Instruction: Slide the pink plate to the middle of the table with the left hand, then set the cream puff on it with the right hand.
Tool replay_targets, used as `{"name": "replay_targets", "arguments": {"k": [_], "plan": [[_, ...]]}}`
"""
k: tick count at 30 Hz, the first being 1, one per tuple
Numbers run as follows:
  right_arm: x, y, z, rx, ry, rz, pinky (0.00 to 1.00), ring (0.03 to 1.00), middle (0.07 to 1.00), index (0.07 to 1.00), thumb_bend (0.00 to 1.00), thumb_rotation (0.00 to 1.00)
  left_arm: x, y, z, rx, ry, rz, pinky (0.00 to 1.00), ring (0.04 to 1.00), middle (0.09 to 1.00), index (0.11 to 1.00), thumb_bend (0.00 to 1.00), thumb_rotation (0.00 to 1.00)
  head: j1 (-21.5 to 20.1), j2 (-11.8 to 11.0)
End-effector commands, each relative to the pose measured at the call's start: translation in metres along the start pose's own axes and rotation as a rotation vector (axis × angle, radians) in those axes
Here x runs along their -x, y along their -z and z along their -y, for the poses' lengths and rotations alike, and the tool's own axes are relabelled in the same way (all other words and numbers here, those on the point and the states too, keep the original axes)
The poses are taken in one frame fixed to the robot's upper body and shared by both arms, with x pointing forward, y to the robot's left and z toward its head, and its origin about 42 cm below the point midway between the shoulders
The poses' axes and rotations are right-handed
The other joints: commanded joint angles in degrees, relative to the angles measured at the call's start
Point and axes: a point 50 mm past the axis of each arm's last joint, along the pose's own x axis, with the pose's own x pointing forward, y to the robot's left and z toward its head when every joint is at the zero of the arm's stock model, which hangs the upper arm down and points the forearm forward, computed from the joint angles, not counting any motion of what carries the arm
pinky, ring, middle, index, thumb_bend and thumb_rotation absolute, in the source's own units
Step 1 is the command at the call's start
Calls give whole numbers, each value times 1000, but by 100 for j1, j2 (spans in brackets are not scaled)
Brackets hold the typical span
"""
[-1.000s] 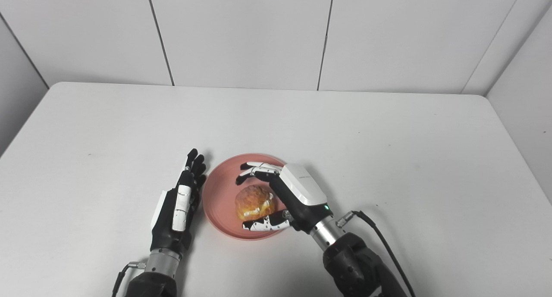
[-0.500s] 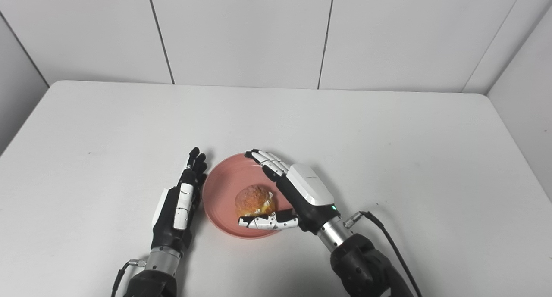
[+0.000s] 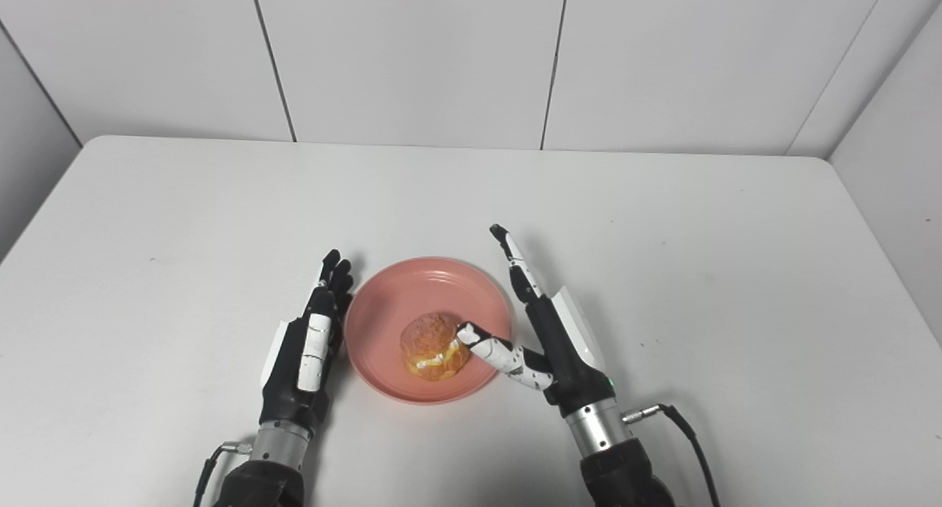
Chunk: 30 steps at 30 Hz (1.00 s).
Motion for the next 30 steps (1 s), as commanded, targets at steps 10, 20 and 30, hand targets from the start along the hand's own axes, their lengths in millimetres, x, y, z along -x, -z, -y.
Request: {"name": "replay_targets", "arguments": {"k": [10,20,30], "plan": [[4,-13,2,-115,132,-17,1000,1000,1000,1000,482,1000,-5,-6,4,-35,20,83,1000,1000,1000,1000,801,1000,35,-27],[16,-1,0,-225,105,-135,1000,1000,1000,1000,594,998,-5,-4,0,-70,-15,124,1000,1000,1000,1000,786,1000,46,-11],[16,6,-8,-364,73,-221,1000,1000,1000,1000,607,1000,-9,-6,-7,-86,-47,138,1000,1000,1000,1000,779,1000,37,11]]}}
